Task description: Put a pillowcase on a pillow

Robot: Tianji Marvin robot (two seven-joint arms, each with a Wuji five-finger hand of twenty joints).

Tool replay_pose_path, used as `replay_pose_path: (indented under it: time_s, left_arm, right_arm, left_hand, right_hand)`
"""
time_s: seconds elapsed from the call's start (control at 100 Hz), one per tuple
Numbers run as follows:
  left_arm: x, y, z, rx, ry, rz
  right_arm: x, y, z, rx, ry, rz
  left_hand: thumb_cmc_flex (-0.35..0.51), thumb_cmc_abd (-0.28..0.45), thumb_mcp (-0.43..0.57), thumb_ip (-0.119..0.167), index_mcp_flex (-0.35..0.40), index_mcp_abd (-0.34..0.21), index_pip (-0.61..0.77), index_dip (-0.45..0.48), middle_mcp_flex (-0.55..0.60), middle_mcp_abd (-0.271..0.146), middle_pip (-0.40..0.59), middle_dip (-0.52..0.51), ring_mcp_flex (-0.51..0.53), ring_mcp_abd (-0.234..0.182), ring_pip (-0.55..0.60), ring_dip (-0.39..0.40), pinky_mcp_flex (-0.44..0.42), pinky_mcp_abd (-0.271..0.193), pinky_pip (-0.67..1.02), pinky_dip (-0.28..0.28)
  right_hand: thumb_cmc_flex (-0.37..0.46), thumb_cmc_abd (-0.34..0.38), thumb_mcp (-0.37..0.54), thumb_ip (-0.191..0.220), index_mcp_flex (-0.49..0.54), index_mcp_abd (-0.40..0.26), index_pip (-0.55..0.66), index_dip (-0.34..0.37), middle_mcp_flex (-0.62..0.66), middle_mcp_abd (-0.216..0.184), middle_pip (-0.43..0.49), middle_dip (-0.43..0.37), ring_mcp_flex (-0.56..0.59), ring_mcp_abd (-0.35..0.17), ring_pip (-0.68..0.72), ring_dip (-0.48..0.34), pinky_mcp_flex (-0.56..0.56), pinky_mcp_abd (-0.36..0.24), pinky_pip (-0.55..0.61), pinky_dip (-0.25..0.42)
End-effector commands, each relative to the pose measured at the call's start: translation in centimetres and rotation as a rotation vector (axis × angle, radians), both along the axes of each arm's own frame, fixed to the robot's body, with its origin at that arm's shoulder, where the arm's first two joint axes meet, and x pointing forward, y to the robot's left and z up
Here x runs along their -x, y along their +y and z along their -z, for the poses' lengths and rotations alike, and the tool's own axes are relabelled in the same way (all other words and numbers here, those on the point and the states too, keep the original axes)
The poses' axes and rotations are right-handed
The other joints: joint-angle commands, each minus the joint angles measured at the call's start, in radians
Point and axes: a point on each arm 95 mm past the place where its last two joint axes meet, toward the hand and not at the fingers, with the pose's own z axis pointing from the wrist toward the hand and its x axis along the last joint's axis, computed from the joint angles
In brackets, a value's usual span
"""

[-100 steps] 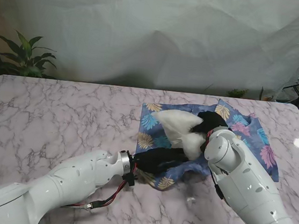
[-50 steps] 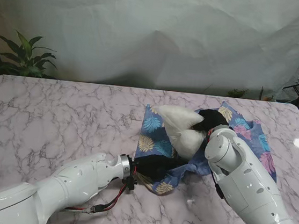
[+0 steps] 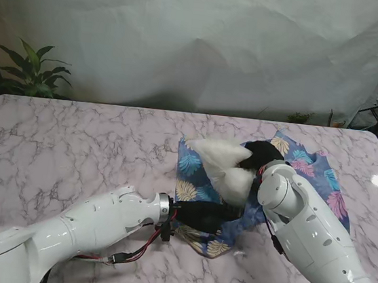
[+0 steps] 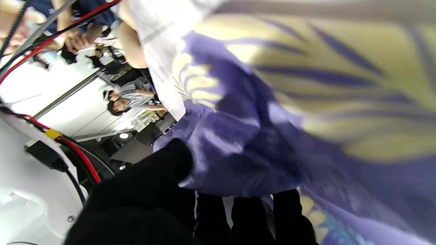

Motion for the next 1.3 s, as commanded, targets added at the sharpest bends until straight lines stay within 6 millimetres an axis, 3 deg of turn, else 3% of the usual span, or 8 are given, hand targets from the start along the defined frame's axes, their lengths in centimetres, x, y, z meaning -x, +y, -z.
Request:
replay_pose_path:
  time_s: [0.0, 0.17, 0.29, 0.41, 0.77, 0.93, 1.11, 1.29]
  left_arm:
    - [-0.9, 0.8, -0.9, -0.008, -0.030, -0.006]
    - [-1.3, 1.6, -1.3, -0.006, -0.087, -0.036]
    - [-1.5, 2.0, -1.3, 0.009, -0.103, -0.055]
    - [-1.7, 2.3, -1.4, 0.031, -0.114, -0.053]
    - [-1.2, 2.1, -1.0, 0.134, -0.075, -0.051]
    - [-1.4, 2.0, -1.2, 0.092, -0.084, 0.001]
    - [-1.9, 2.4, -1.9, 0.018, -0.105, 0.046]
    - [-2.8, 2.9, -2.8, -0.122, -0.221, 0.108]
  right_arm:
    - [-0.1, -0.1, -0.2, 0.003, -0.008, -0.002]
    - [0.1, -0.4, -0.3, 0.020, -0.024, -0.024]
    - [0.3, -0.6, -0.3, 0.041, -0.031, -0.051]
    - [0.6, -0.7, -0.2, 0.054, -0.038, -0.092]
    - [1.2, -0.8, 0.4, 0.048, -0.042, -0.191]
    - [1.4, -0.8, 0.6, 0.047, -0.040, -0.216]
    - [1.5, -0.8, 0.7, 0.044, -0.038, -0.226]
    - [1.5, -0.8, 0.7, 0.047, -0.037, -0.240]
  left_hand:
    - [0.112, 0.077, -0.426, 0.003, 0.150, -0.136, 0.253, 0.138, -0.052, 0.015, -0.145, 0.012, -0.058, -0.024, -0.035, -0.042, -0.018, -0.036, -0.065, 0.048]
    - [-0.095, 0.244, -0.563, 0.036, 0.298, -0.137, 0.743, 0.393, -0.043, 0.037, -0.303, -0.175, -0.043, 0.036, -0.297, -0.286, -0.018, -0.016, -0.089, 0.049]
    - [-0.105, 0.220, -0.559, 0.040, 0.352, -0.136, 0.909, 0.571, 0.032, 0.070, -0.453, -0.696, 0.013, 0.109, -0.659, -0.759, -0.018, 0.029, -0.274, -0.150]
    - [-0.079, 0.189, -0.554, 0.040, 0.289, -0.118, 0.925, 0.653, 0.332, 0.101, -0.502, -0.897, 0.135, 0.130, -0.760, -0.934, 0.009, 0.022, -0.430, -0.307]
    - [-0.008, 0.087, -0.488, 0.050, 0.075, -0.099, 0.999, 0.811, 0.786, 0.029, 0.053, -0.581, 0.576, 0.135, -0.489, -0.850, 0.135, -0.095, -0.248, -0.440]
    - [0.053, 0.128, -0.538, 0.041, 0.182, -0.099, 0.413, 0.134, 0.581, -0.071, 0.344, -0.136, 0.532, 0.081, -0.261, -0.481, 0.102, -0.009, -0.001, -0.470]
    - [-0.076, 0.184, -0.553, 0.042, 0.181, -0.110, 0.242, 0.070, 0.034, 0.042, -0.023, -0.262, 0.337, -0.002, -0.122, -0.210, 0.228, 0.133, 0.289, -0.244]
    - [-0.153, 0.112, -0.553, 0.048, -0.038, -0.067, 0.019, 0.004, -0.053, 0.149, -0.557, -0.722, 0.188, 0.086, -0.475, -0.578, 0.204, -0.020, 0.397, -0.126]
  right_hand:
    - [0.146, 0.145, 0.133, 0.083, 0.054, -0.095, 0.164, 0.075, -0.031, -0.008, 0.048, 0.013, 0.116, -0.075, 0.204, 0.035, 0.005, -0.179, 0.017, -0.001]
    - [0.146, 0.145, 0.133, 0.083, 0.053, -0.097, 0.165, 0.074, -0.032, -0.010, 0.049, 0.012, 0.116, -0.076, 0.208, 0.034, 0.005, -0.179, 0.017, -0.002]
    - [0.146, 0.145, 0.133, 0.083, 0.052, -0.097, 0.165, 0.074, -0.031, -0.011, 0.051, 0.011, 0.117, -0.076, 0.209, 0.034, 0.006, -0.180, 0.018, -0.003]
    - [0.145, 0.146, 0.133, 0.083, 0.051, -0.100, 0.166, 0.073, -0.033, -0.014, 0.051, 0.010, 0.116, -0.078, 0.210, 0.034, 0.006, -0.181, 0.018, -0.003]
    - [0.144, 0.149, 0.131, 0.082, 0.046, -0.107, 0.170, 0.073, -0.037, -0.020, 0.054, 0.008, 0.115, -0.082, 0.211, 0.033, 0.006, -0.185, 0.019, -0.004]
    - [0.144, 0.150, 0.130, 0.082, 0.046, -0.110, 0.172, 0.072, -0.038, -0.022, 0.055, 0.007, 0.115, -0.084, 0.211, 0.032, 0.006, -0.185, 0.020, -0.005]
    - [0.145, 0.151, 0.129, 0.083, 0.045, -0.109, 0.173, 0.072, -0.040, -0.022, 0.056, 0.006, 0.115, -0.084, 0.212, 0.032, 0.006, -0.185, 0.020, -0.005]
    - [0.147, 0.152, 0.128, 0.083, 0.045, -0.108, 0.173, 0.071, -0.040, -0.023, 0.057, 0.005, 0.115, -0.084, 0.212, 0.032, 0.006, -0.182, 0.020, -0.006]
